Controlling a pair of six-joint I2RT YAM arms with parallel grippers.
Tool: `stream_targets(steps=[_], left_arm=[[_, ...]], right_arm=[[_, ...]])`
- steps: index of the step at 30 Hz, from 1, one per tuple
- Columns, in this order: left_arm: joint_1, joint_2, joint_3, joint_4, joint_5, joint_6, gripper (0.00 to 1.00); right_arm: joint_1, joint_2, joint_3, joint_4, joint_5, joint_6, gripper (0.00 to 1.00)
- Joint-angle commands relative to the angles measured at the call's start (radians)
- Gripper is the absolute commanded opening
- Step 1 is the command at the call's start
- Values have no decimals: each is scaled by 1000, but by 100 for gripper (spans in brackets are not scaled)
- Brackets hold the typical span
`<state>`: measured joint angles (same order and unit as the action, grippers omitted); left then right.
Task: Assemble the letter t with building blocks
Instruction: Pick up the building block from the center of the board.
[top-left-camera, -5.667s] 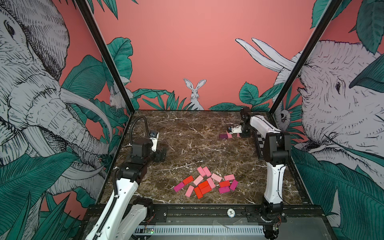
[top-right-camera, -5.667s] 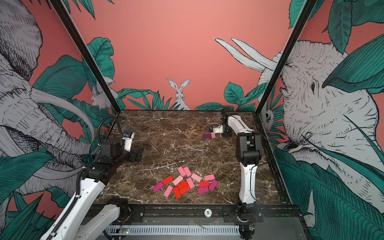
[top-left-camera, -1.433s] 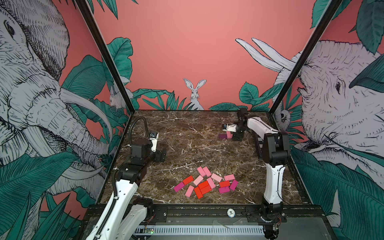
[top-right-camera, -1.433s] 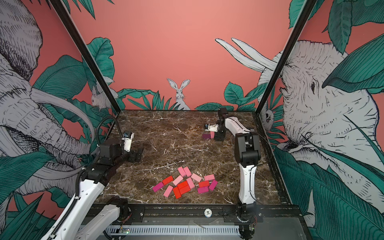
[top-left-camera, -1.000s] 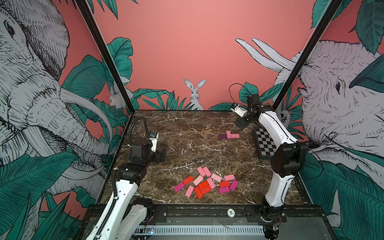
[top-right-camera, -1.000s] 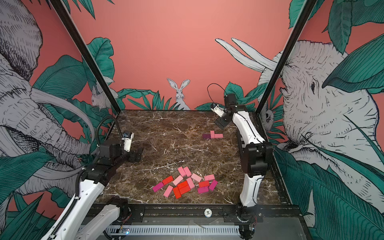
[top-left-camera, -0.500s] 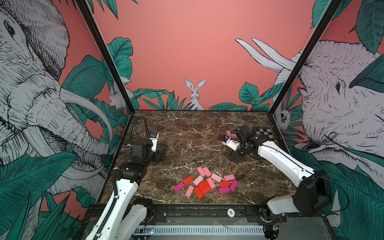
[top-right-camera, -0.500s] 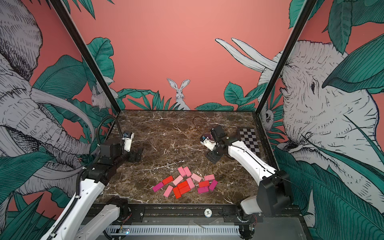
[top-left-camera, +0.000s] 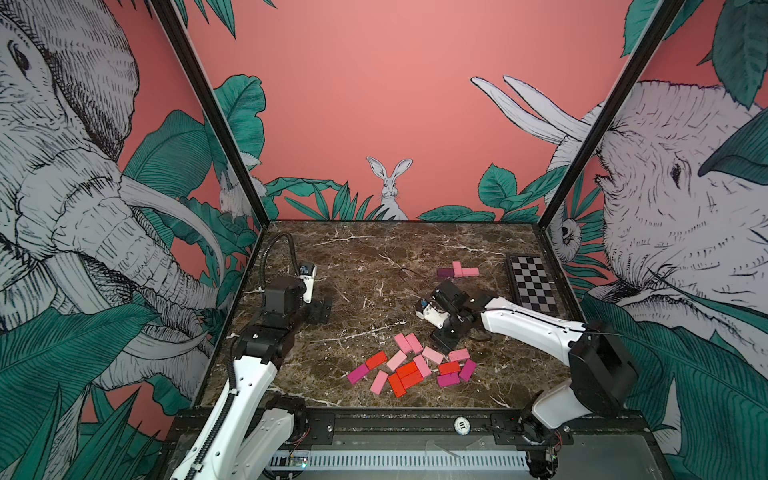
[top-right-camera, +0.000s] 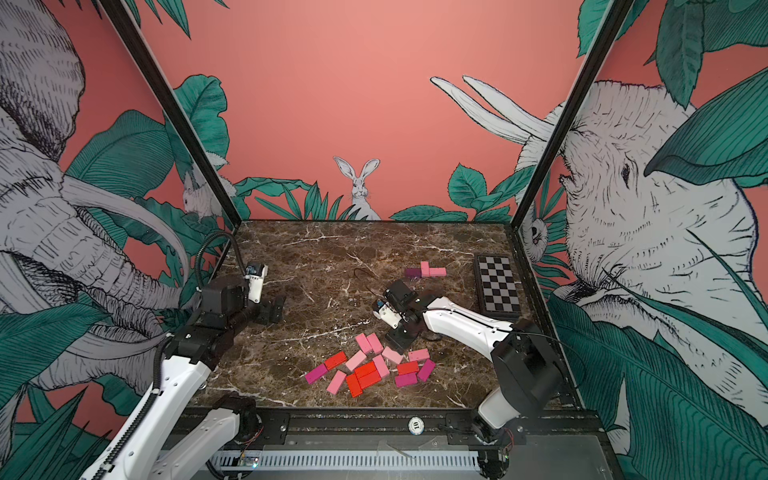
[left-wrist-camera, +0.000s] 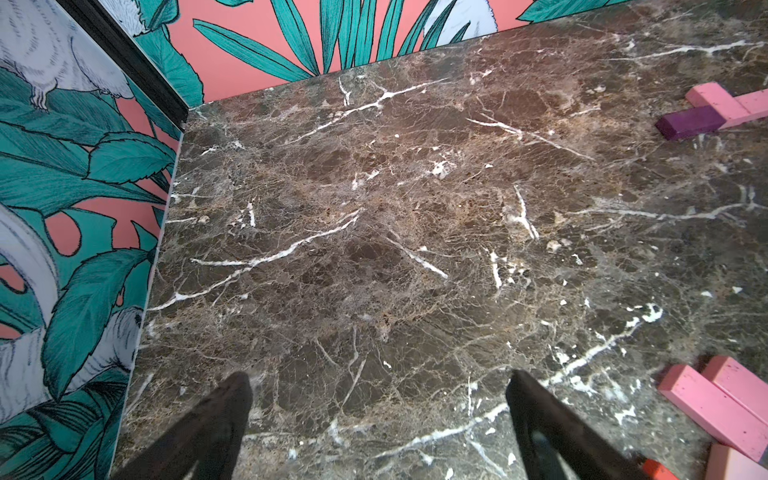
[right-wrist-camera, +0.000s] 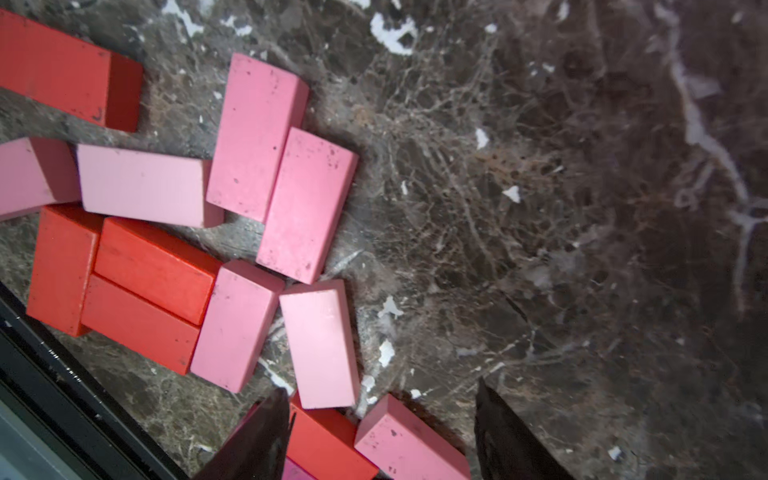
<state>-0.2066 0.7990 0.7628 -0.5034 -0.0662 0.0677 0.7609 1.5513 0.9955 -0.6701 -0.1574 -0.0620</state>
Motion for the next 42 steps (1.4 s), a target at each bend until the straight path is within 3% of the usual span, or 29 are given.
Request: stream_targets(steps=[1, 14, 35, 42], left_arm=[[1, -5, 0, -6, -9, -7, 98], [1, -1, -3, -3, -8, -1, 98], [1, 21, -3, -4, 0, -1, 98], [1, 31, 1, -5, 3, 0, 98]], right_arm=[[23, 12, -17, 23, 5, 60, 67], [95, 116, -38, 64, 1, 142, 57], [143, 192, 5, -13, 159, 236, 39], [146, 167, 36, -13, 203, 307, 24]])
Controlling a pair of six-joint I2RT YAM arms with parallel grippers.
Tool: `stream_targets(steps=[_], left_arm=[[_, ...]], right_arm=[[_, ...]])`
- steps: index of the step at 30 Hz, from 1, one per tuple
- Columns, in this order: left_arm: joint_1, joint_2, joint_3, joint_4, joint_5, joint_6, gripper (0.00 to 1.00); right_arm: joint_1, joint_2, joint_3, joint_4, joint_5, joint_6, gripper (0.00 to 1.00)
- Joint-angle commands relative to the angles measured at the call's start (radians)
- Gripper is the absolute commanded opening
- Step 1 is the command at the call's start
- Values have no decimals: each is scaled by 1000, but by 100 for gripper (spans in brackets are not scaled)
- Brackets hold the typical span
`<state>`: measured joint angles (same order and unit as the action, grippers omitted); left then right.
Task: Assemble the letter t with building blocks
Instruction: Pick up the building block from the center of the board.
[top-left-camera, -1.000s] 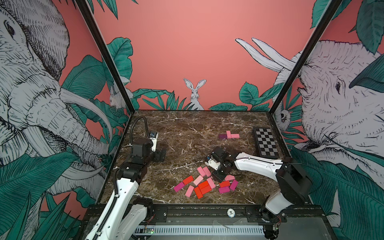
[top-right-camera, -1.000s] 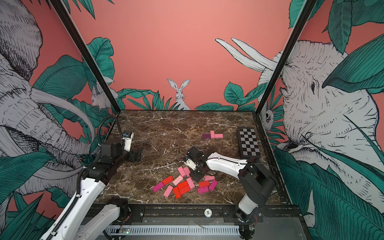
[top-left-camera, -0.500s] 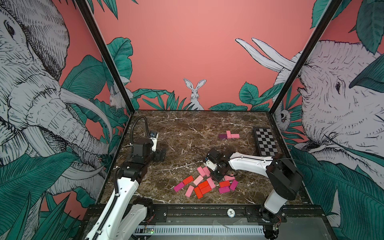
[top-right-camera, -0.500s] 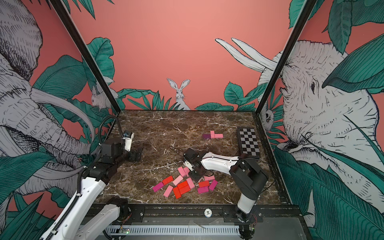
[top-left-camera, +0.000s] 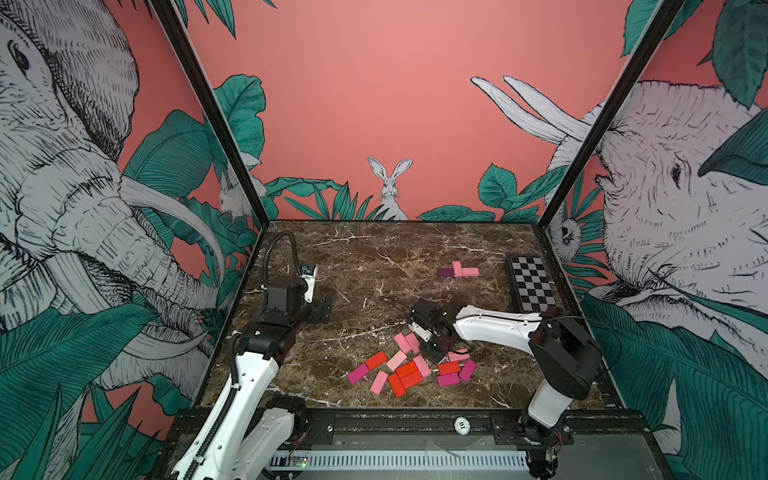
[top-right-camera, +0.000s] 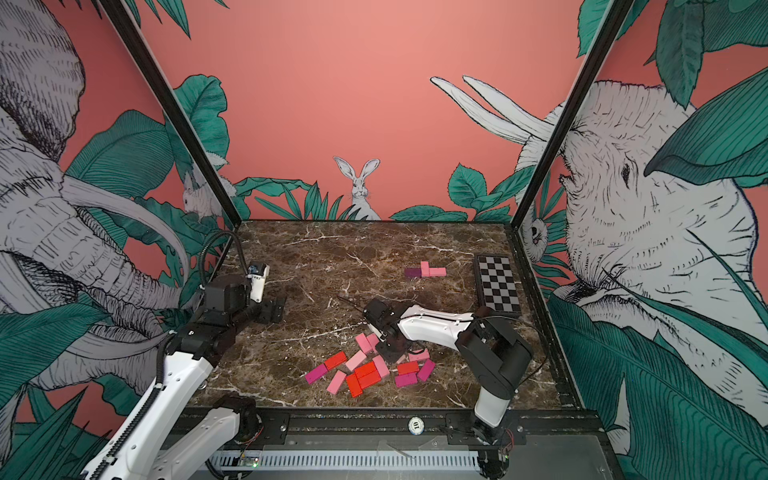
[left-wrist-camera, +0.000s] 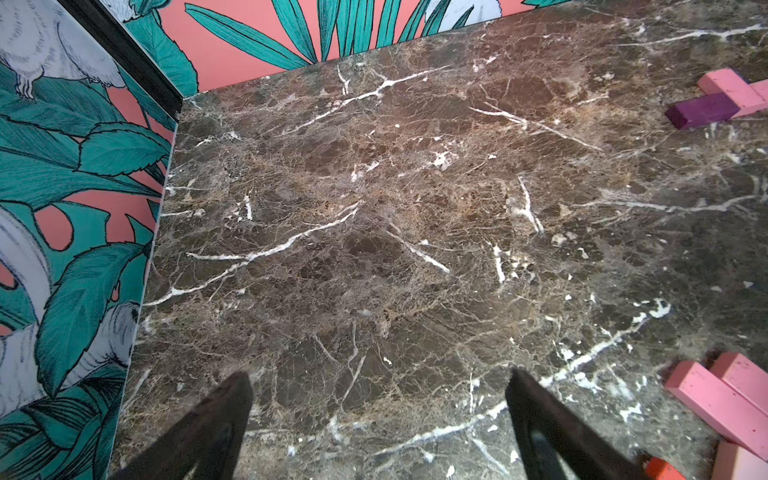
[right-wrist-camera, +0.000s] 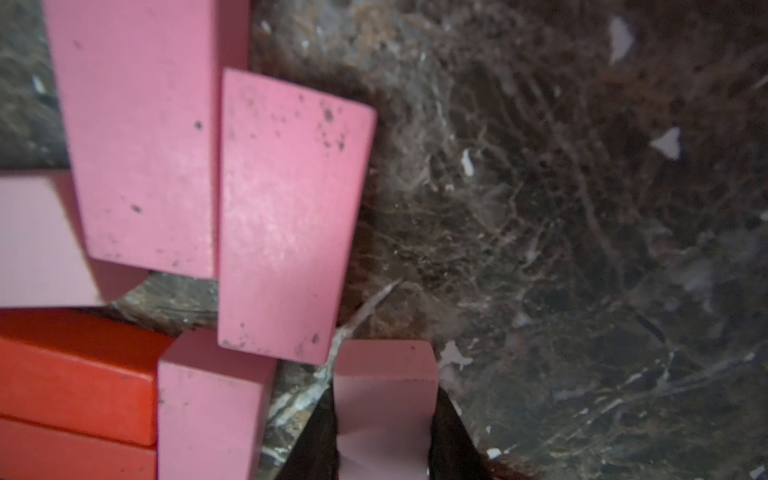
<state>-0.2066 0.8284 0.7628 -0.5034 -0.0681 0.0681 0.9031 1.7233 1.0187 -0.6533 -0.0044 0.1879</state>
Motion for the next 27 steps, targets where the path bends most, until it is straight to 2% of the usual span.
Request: stream_targets(steps=[1, 6, 9, 14, 20, 22, 27], left_arm=[[1, -1, 1, -6, 5, 0, 97], [1, -8, -3, -3, 7, -2, 97], [1, -8, -2, -4, 7, -2, 97], [1, -15, -2, -7, 7, -1, 97], [1, -23, -5, -5, 5, -4, 97], [1, -22, -4, -9, 3, -4, 97], [1, -24, -5, -9, -1, -5, 97]], right_arm=[[2, -12, 18, -27, 71, 70, 20], [-35, -46, 71, -33, 134, 125, 11], [-75, -83, 72, 6, 145, 136, 0], [-134, -201, 20, 133, 281, 173, 0], [-204, -245, 58, 143, 373, 89, 0], [-239, -250, 72, 151, 364, 81, 0], [-346, -236, 121, 154, 226, 60, 0]])
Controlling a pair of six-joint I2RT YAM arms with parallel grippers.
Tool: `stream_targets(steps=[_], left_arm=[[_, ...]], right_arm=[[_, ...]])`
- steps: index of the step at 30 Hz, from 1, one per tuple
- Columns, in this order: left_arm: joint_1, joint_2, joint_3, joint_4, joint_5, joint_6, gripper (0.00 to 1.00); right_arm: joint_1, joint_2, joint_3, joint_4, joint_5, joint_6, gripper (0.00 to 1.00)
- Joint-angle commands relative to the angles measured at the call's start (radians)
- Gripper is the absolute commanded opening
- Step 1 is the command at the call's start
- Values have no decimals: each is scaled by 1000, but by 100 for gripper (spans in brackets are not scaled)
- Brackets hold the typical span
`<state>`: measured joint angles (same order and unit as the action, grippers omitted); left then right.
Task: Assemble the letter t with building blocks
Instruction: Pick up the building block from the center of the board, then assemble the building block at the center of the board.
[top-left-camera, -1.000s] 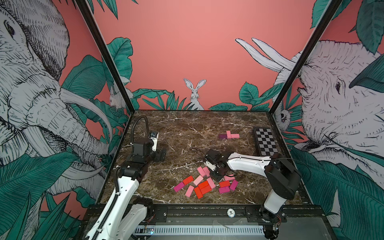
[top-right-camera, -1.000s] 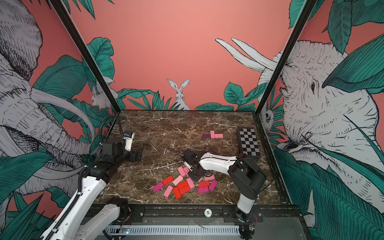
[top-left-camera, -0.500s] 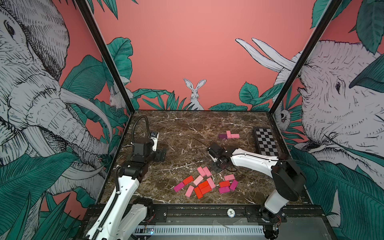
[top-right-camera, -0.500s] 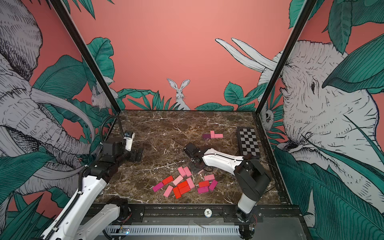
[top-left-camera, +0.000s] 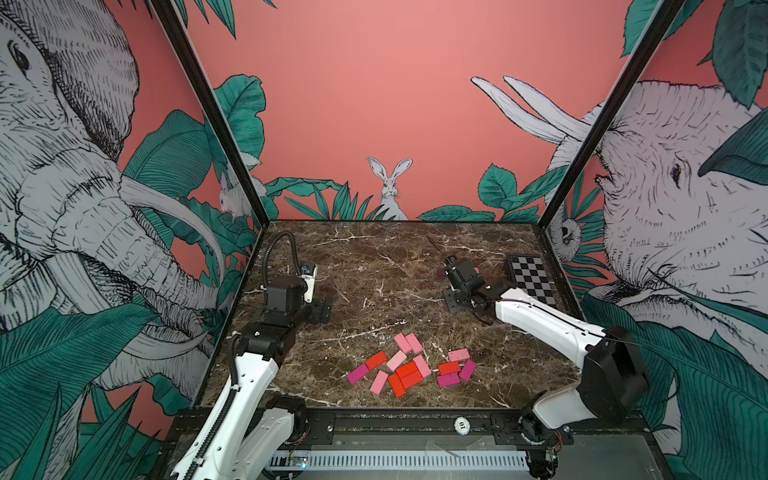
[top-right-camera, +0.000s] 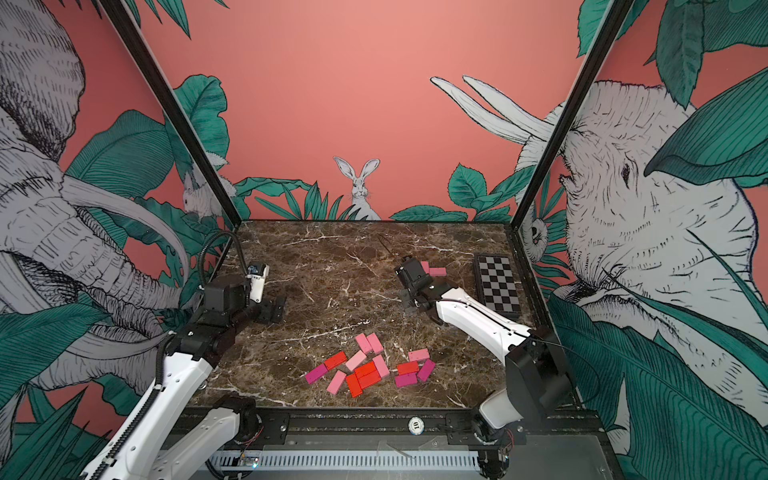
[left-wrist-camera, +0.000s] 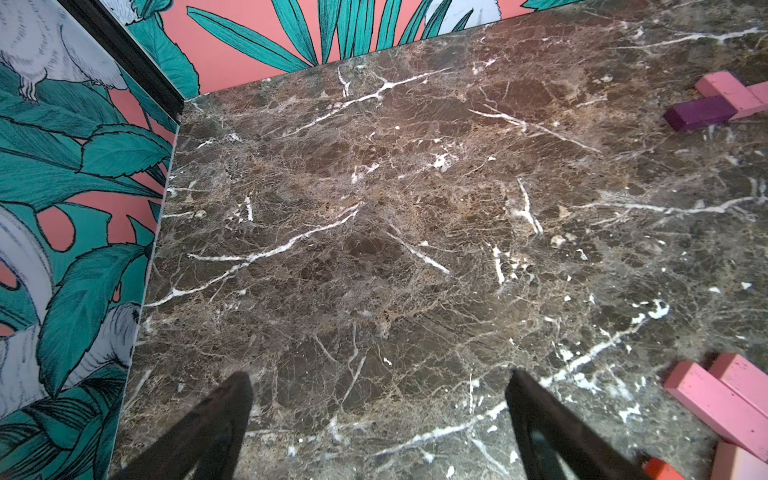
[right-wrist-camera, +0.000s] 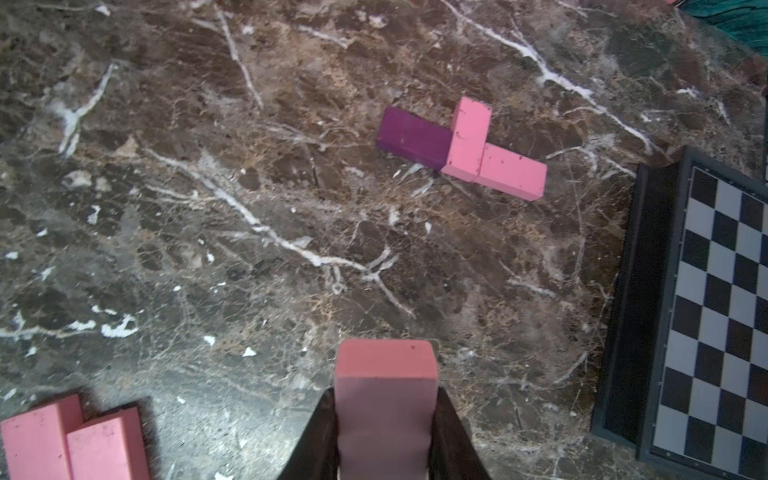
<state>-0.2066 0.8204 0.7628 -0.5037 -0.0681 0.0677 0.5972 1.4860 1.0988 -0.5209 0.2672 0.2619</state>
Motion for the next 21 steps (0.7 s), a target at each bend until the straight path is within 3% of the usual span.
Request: stream_targets(steps=[1, 8, 13, 21], left_arm=[[1, -15, -5, -8, -1, -4, 97], [1, -16, -3, -8, -3, -3, 98], [1, -19, -2, -12, -2, 0, 97], [0, -27, 1, -10, 8, 2, 98]], right_arm=[[-60, 20, 60, 7, -63, -13, 0], [-136, 239, 260, -146, -13, 14, 0], [-185, 394, 427, -265, -93, 33, 0], [-236, 537, 527, -320, -167, 107, 0]])
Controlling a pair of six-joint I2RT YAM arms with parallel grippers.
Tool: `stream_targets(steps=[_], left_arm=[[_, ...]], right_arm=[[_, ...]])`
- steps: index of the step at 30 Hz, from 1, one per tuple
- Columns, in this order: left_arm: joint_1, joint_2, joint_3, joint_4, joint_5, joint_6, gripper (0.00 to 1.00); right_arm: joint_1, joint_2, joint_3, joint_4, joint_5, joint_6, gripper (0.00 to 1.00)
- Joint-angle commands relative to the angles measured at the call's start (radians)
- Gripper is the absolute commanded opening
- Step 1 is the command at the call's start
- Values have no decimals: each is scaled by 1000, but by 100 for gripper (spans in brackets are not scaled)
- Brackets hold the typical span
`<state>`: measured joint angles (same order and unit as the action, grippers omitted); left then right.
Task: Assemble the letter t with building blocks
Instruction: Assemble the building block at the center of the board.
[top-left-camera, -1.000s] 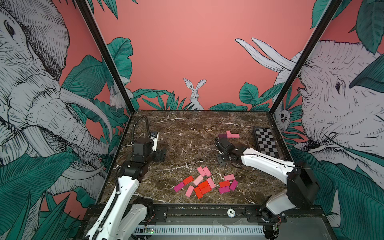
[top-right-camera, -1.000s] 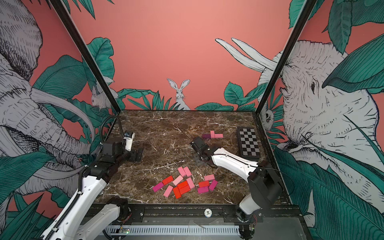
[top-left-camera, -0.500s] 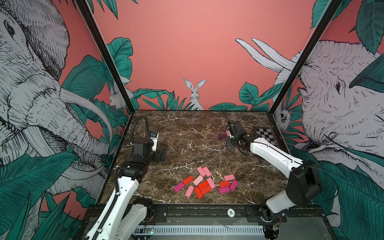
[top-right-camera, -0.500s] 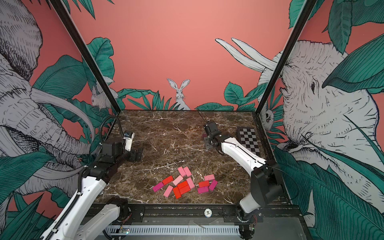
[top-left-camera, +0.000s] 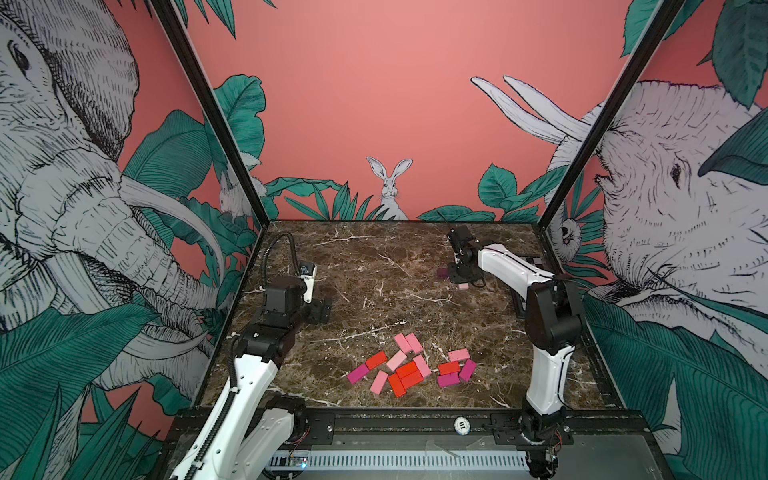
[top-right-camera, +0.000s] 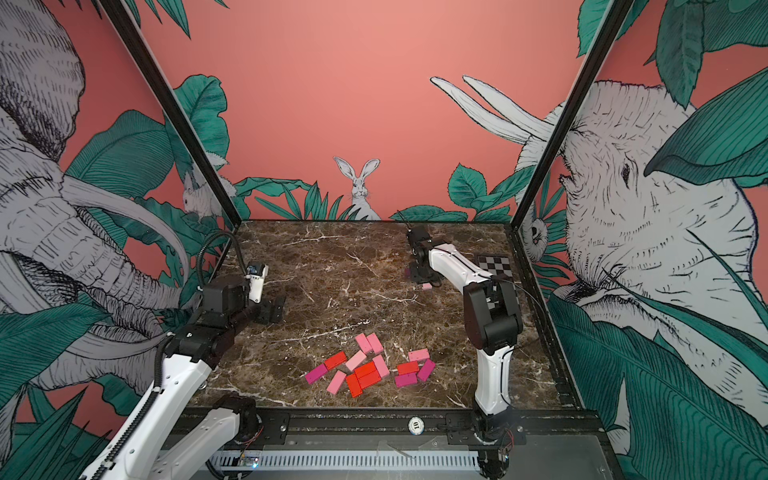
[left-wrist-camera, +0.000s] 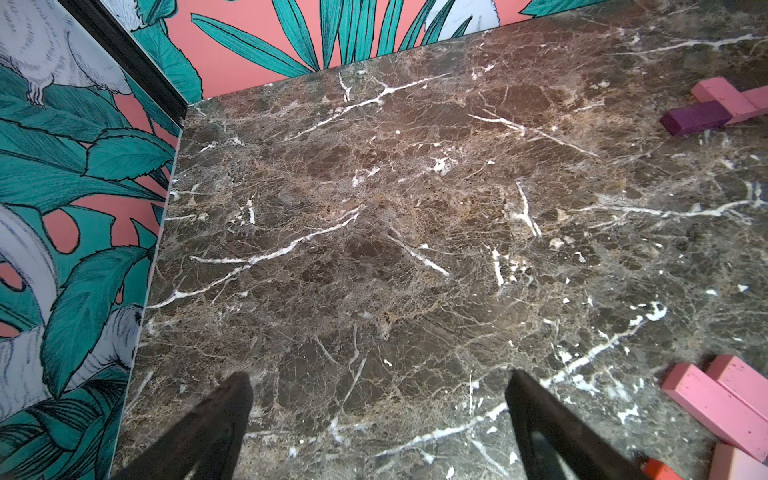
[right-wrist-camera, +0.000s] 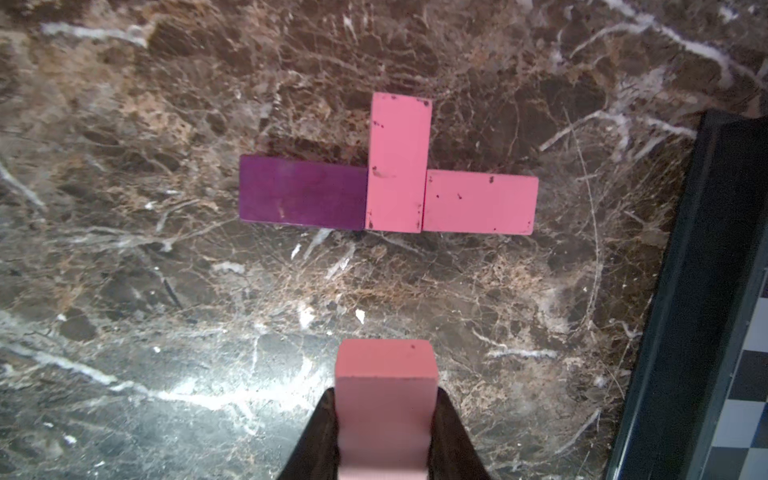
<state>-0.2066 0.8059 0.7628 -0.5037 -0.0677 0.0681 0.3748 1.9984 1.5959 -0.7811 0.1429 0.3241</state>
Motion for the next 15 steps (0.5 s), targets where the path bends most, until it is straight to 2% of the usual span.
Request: stream_targets(steps=[1, 15], left_arm=[[1, -14, 0, -10, 9, 2, 97], [2, -16, 4, -10, 23, 1, 97]], right_arm=[[-18, 34, 36, -66, -54, 50, 0], [-47, 119, 55, -75, -120, 56, 0]])
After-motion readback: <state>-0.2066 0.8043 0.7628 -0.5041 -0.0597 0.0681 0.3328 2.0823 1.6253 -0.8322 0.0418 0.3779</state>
